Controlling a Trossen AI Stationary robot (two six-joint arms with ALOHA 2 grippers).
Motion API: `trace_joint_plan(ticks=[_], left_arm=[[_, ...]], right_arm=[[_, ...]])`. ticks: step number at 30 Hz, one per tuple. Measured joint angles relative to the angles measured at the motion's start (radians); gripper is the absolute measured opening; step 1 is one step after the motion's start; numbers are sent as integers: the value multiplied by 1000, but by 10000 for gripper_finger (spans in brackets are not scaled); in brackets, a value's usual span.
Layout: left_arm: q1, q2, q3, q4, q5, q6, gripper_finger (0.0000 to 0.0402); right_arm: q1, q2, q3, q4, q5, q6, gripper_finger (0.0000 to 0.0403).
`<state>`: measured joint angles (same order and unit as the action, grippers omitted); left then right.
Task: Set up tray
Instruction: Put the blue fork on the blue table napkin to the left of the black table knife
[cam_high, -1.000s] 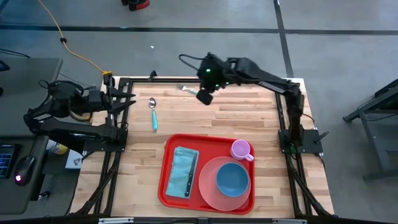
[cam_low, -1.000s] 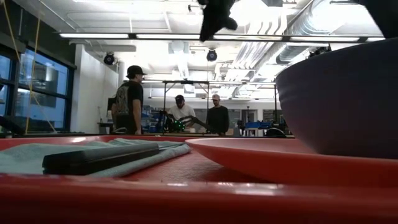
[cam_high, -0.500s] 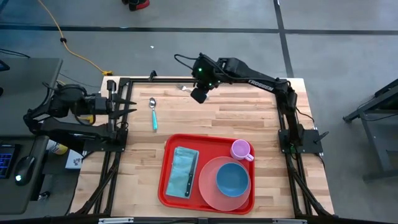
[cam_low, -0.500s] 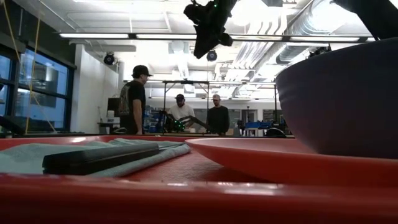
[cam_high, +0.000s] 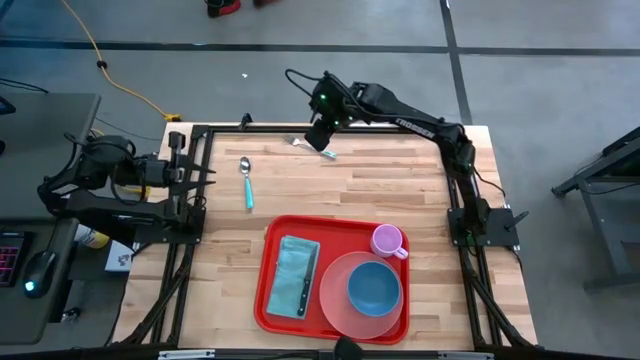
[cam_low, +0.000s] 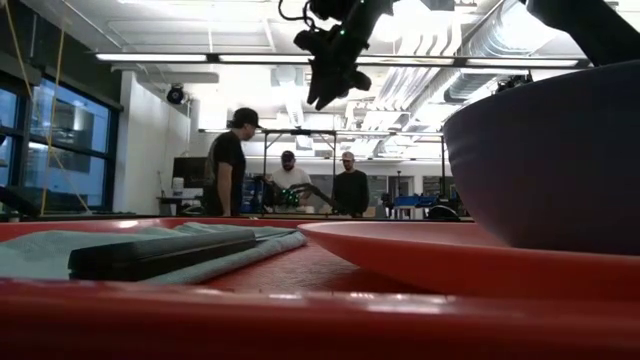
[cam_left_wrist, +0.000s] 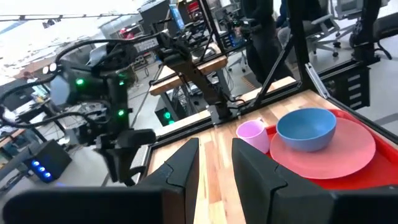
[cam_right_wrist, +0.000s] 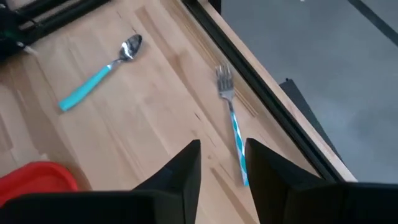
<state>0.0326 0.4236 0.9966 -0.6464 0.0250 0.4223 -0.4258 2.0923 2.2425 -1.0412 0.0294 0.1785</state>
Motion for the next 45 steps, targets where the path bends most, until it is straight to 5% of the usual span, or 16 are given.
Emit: trace_joint_plan(ticks=[27, 45], left_arm=[[0, -3, 0, -1, 21, -4, 127], [0, -3, 0, -10, 23, -39, 127]], right_arm=[[-96, 23, 0, 156, -59, 32, 104], [-89, 185, 0, 198, -136, 65, 103]])
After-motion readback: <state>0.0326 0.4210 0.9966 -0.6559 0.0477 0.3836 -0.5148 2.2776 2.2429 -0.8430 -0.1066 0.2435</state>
